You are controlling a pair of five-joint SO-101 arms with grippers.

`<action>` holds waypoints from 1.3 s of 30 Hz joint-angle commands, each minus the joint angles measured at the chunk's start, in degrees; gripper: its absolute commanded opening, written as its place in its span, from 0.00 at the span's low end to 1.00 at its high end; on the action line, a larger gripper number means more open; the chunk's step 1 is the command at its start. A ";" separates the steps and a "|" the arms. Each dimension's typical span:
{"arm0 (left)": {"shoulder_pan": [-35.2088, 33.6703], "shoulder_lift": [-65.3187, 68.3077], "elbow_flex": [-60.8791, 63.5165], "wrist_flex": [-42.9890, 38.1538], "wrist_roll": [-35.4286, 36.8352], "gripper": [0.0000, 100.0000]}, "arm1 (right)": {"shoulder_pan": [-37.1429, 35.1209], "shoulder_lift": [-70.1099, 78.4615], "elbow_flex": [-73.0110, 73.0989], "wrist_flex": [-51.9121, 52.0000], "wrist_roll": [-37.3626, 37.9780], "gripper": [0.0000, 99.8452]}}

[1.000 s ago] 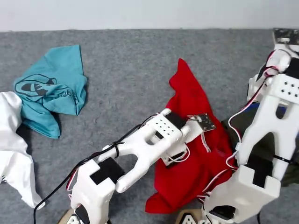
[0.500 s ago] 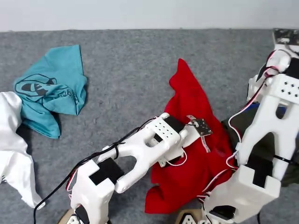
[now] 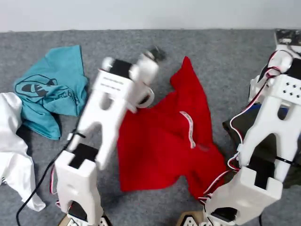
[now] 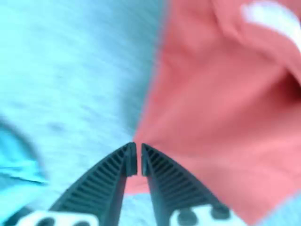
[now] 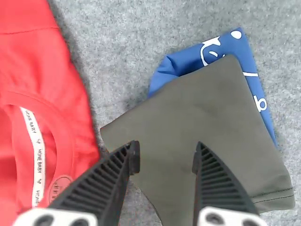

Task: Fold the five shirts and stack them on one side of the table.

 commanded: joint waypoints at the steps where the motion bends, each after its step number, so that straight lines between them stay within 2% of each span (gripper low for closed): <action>1: -2.90 -0.44 -8.75 0.88 -0.62 0.01 | 0.57 -3.38 -0.26 2.24 0.18 0.18; 9: -8.26 -0.44 -7.52 -2.46 -0.26 0.01 | 0.31 -3.47 1.14 2.33 0.18 0.18; 14: 0.97 -0.44 6.37 1.49 -0.44 0.02 | 0.40 -3.47 3.43 2.15 0.18 0.18; 17: 8.09 -0.44 16.31 1.32 -0.62 0.08 | 0.40 -3.47 3.43 2.15 0.35 0.18; 20: 13.71 -0.44 21.05 -0.26 -0.62 0.12 | 0.40 -3.47 3.52 2.15 0.35 0.18; 23: 16.00 -0.44 24.13 -4.57 -0.53 0.12 | 0.40 -3.47 3.60 2.15 0.26 0.18; 31: 11.78 -0.35 37.85 -20.84 -0.26 0.12 | 0.48 -3.47 3.87 2.24 0.18 0.18; 35: 7.21 -0.35 39.52 -23.03 -0.18 0.12 | 0.40 -3.47 3.87 2.24 0.18 0.18; 39: -0.35 -0.35 39.43 -26.11 -0.35 0.12 | 0.40 -3.47 3.87 2.24 0.18 0.18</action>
